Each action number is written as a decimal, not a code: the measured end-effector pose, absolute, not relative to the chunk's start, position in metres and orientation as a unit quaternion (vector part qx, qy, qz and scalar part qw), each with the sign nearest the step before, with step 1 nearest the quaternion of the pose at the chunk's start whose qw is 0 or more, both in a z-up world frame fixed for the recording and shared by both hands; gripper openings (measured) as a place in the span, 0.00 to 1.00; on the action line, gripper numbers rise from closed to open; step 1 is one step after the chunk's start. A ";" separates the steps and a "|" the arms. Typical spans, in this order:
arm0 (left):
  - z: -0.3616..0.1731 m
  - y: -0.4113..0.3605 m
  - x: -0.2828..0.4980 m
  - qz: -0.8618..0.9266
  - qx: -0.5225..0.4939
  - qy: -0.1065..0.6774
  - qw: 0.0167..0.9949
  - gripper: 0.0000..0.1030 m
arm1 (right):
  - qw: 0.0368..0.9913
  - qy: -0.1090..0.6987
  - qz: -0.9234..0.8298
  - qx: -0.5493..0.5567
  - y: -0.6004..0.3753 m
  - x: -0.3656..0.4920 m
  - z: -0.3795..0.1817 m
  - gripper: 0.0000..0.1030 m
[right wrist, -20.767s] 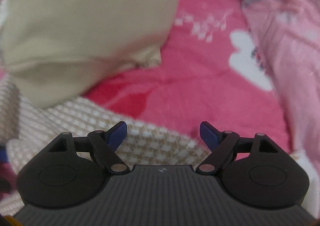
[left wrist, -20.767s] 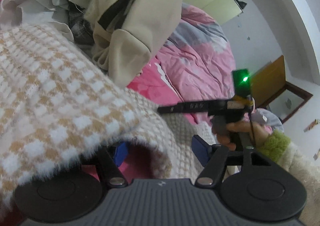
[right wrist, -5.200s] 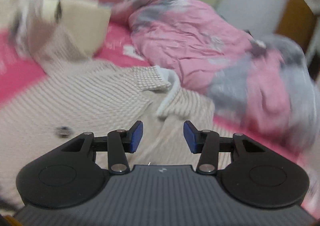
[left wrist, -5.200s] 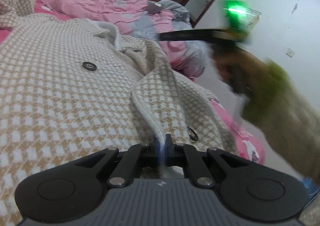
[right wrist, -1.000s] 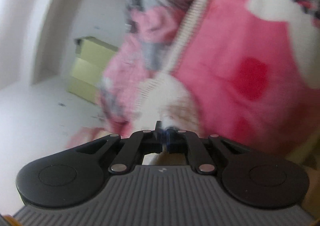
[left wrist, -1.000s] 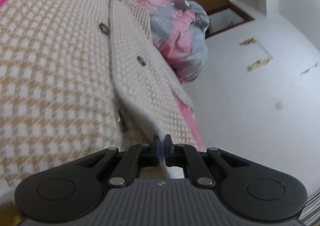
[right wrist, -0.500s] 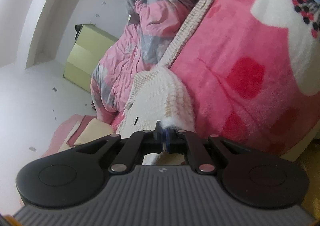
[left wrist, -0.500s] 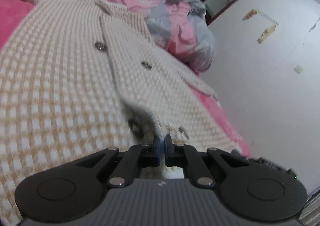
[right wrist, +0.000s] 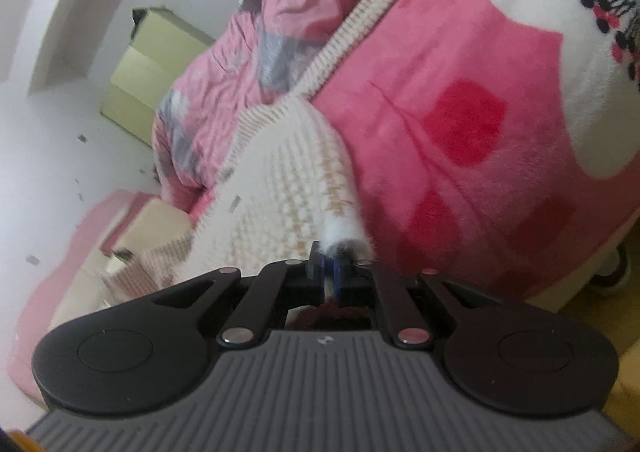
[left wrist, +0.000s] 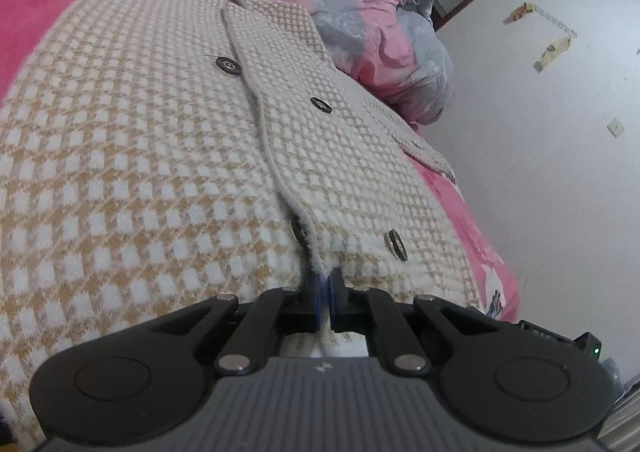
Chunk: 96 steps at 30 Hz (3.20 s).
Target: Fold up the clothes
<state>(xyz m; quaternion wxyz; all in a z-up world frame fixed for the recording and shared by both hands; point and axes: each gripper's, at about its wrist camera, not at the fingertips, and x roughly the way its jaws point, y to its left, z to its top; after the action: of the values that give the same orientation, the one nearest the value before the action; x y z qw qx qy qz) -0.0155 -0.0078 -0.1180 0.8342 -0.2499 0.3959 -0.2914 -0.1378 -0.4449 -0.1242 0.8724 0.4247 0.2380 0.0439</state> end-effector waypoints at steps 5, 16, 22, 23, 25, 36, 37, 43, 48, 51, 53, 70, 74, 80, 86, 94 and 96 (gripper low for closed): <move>-0.120 -0.005 -0.014 -0.293 -0.261 0.401 0.828 0.05 | 0.880 0.264 0.022 0.395 -0.451 -0.151 -0.123 0.19; -0.120 -0.004 -0.009 -0.299 -0.259 0.406 0.824 0.06 | 0.955 0.244 0.072 0.156 -0.380 -0.076 -0.038 0.19; -0.126 -0.003 -0.008 -0.312 -0.260 0.399 0.822 0.06 | 0.934 0.330 0.127 -0.041 -0.286 0.057 -0.059 0.15; -0.127 -0.002 -0.007 -0.314 -0.262 0.400 0.820 0.06 | 0.928 0.352 0.095 -0.075 -0.285 0.080 -0.077 0.12; -0.127 0.000 -0.006 -0.317 -0.264 0.401 0.818 0.06 | 0.923 0.372 0.076 -0.055 -0.297 0.113 -0.094 0.11; -0.123 -0.006 -0.015 -0.309 -0.239 0.392 0.833 0.06 | 0.926 0.365 0.095 -0.013 -0.295 0.137 -0.093 0.08; -0.123 -0.006 -0.016 -0.307 -0.236 0.389 0.836 0.06 | 0.925 0.370 0.091 -0.007 -0.296 0.142 -0.097 0.08; -0.124 -0.006 -0.017 -0.306 -0.238 0.388 0.836 0.06 | 0.930 0.351 0.097 0.052 -0.298 0.139 -0.064 0.11; -0.112 -0.004 -0.022 -0.304 -0.210 0.388 0.844 0.08 | 0.926 0.359 0.109 0.045 -0.297 0.152 -0.101 0.11; -0.094 0.006 -0.025 -0.305 -0.191 0.379 0.853 0.13 | 0.922 0.364 0.118 0.061 -0.306 0.151 -0.089 0.12; -0.076 0.014 -0.022 -0.313 -0.183 0.359 0.860 0.18 | 0.922 0.359 0.124 0.072 -0.316 0.145 -0.078 0.15; -0.088 -0.082 0.203 -0.263 -0.172 0.347 0.884 0.34 | 0.938 0.335 0.083 0.041 -0.381 0.285 -0.033 0.24; -0.117 -0.054 0.210 -0.272 -0.252 0.343 0.863 0.26 | 0.918 0.353 0.022 0.181 -0.437 0.298 -0.042 0.26; -0.128 -0.039 0.216 -0.284 -0.302 0.346 0.842 0.24 | 0.865 0.347 -0.064 0.357 -0.507 0.244 -0.069 0.53; -0.129 -0.040 0.215 -0.286 -0.298 0.336 0.846 0.24 | 0.806 0.278 -0.086 0.515 -0.544 0.257 -0.124 0.56; -0.133 -0.035 0.214 -0.293 -0.308 0.333 0.842 0.23 | 0.842 0.142 -0.126 0.504 -0.545 0.266 -0.114 0.11; -0.134 -0.035 0.214 -0.293 -0.307 0.333 0.842 0.22 | 0.863 0.096 -0.140 0.476 -0.546 0.250 -0.099 0.10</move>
<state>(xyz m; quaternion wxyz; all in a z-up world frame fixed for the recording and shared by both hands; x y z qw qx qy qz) 0.2137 -0.0351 -0.1335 0.8419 -0.3072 0.3329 -0.2932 0.2504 -0.5459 -0.0986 0.8628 0.4763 0.0958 -0.1397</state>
